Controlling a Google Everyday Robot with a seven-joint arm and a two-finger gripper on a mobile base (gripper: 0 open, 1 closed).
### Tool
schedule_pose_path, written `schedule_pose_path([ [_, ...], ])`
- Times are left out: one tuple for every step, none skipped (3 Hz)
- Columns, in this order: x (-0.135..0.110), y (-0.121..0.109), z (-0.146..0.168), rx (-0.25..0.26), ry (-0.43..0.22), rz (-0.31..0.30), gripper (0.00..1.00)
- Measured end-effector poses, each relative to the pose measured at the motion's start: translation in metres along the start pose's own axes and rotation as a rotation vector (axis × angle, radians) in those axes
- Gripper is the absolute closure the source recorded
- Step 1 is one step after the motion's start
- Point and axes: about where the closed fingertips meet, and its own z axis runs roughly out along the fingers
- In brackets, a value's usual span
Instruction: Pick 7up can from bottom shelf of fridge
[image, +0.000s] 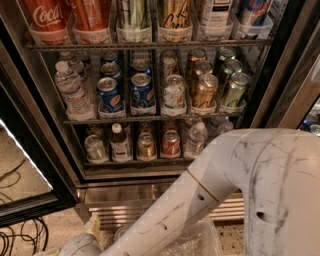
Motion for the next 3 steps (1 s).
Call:
schedule_pose_path([
  [-0.01, -0.047, 0.002, 0.185, -0.038, 0.006, 0.0],
  [-0.02, -0.065, -0.003, 0.254, -0.078, 0.001, 0.0],
  [-0.02, -0.065, -0.003, 0.254, -0.078, 0.001, 0.0],
])
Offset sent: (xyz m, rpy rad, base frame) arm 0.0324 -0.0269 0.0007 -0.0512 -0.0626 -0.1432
